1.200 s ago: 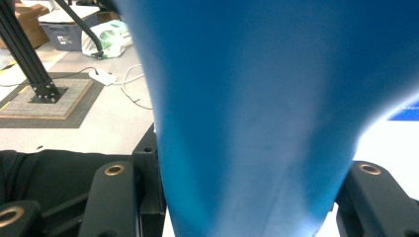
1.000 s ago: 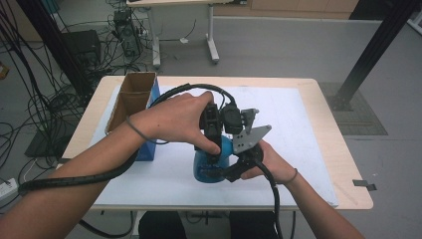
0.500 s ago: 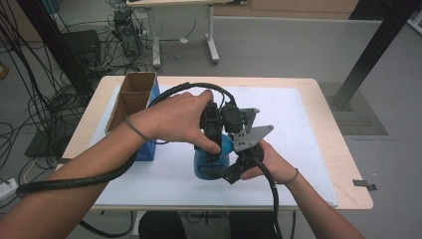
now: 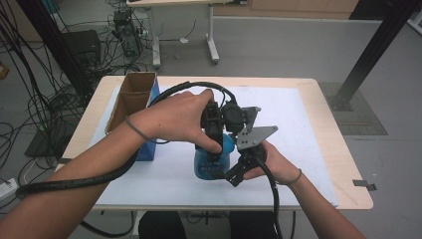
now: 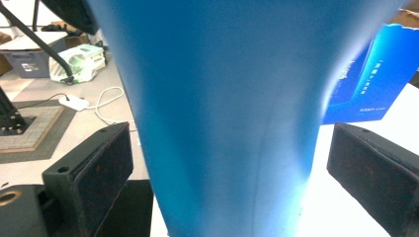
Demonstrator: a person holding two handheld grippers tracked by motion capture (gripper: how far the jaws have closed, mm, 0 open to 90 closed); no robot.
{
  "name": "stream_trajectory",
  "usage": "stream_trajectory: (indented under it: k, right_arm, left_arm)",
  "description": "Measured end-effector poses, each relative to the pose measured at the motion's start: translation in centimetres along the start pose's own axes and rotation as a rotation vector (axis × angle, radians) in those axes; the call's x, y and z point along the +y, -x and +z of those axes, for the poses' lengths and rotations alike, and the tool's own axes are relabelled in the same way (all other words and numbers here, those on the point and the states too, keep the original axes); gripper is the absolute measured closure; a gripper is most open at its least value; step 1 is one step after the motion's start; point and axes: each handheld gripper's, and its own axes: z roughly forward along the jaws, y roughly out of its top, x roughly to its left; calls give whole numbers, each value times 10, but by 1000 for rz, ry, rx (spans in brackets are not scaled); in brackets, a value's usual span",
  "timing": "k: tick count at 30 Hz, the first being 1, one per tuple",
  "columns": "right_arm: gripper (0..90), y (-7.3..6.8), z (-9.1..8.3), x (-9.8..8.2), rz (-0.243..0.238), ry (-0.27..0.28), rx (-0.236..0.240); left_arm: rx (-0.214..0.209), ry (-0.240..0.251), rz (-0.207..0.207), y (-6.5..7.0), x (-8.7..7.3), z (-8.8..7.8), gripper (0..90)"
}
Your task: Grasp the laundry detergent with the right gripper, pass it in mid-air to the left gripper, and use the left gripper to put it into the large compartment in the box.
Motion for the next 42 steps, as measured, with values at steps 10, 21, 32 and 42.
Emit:
stream_trajectory:
  k: [10, 21, 32, 42]
  right_arm:
    - [37, 0, -6, 0, 7, -7, -18]
    - [38, 0, -13, -1, 14, -23, -31]
    - [39, -2, -25, -8, 29, -53, -63]
    - [41, -2, -39, -18, 56, -78, -116]
  left_arm:
    - [1, 5, -9, -2, 0, -5, 376]
    - [0, -8, -31, -3, -2, -12, 376]
    - [16, -4, -110, -9, -11, -16, 376]
    - [52, 22, -220, -14, -25, -18, 376]
